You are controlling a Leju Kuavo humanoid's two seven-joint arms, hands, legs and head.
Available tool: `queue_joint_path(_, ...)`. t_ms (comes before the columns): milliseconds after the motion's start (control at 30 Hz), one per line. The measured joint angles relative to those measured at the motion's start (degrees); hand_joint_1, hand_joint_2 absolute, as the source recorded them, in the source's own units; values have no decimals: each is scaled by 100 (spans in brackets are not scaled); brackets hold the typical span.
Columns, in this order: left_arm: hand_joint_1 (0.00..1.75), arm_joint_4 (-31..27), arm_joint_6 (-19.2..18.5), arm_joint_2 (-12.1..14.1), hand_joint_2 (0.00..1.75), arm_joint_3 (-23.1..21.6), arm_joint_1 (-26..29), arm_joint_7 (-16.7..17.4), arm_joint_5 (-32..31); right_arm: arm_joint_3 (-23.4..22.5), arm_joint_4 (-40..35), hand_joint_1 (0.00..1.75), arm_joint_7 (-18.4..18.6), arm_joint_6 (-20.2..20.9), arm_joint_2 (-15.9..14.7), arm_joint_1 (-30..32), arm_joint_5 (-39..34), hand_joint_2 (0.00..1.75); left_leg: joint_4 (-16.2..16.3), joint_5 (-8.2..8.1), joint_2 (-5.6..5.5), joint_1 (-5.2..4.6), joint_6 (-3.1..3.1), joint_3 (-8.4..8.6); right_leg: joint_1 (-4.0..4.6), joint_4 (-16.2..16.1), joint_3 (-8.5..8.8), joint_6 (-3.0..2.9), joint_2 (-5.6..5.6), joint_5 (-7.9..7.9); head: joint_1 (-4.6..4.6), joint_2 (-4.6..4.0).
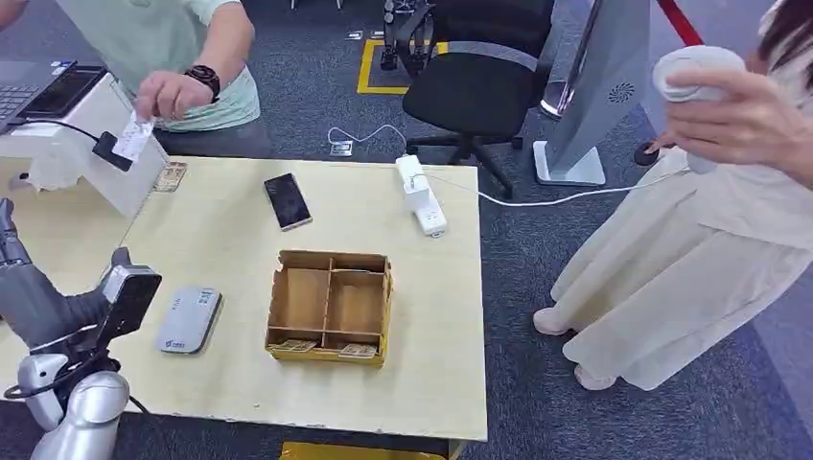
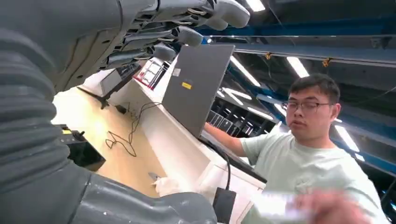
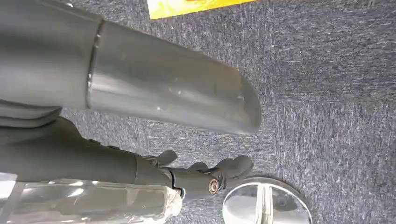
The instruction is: Pass the card to the sensor for recognition and then transmit it.
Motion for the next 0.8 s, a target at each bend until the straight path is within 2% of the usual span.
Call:
queue_joint_path(100,0,-37,-9,-30,175,0,70,2,-46,-13,0,0,-11,0,-2,12,4,0,0,0,0,0,0,0,0,0,0,0,0,-1,0,-2)
queue_joint_path(233,0,-61,-37,-33,175,-2,113,173,-352,-31,0,0,-9,4,-2,14,66,0,0,0,0,0,0,1,0,0,-1,0,0,-1,2,-2)
queue_joint_path(467,0,13,-31,-26,175,-57,-4,675,-1634,-37,0,0,9,46,-4,-6,155,0,0,0,0,0,0,1,0,0,-2,-1,0,0,-2,0)
queue_joint_path(667,0,221,-11,57,175,-114,-191,1090,-2403,-39,0,0,11,103,-4,-26,205,0,0,0,1,0,0,1,0,0,-3,-1,1,0,-2,0)
queue_joint_path(800,0,365,4,133,175,-120,-290,1233,-2926,-39,0,0,31,120,-4,-48,247,0,0,0,1,1,0,1,1,0,-3,-1,2,0,-2,0)
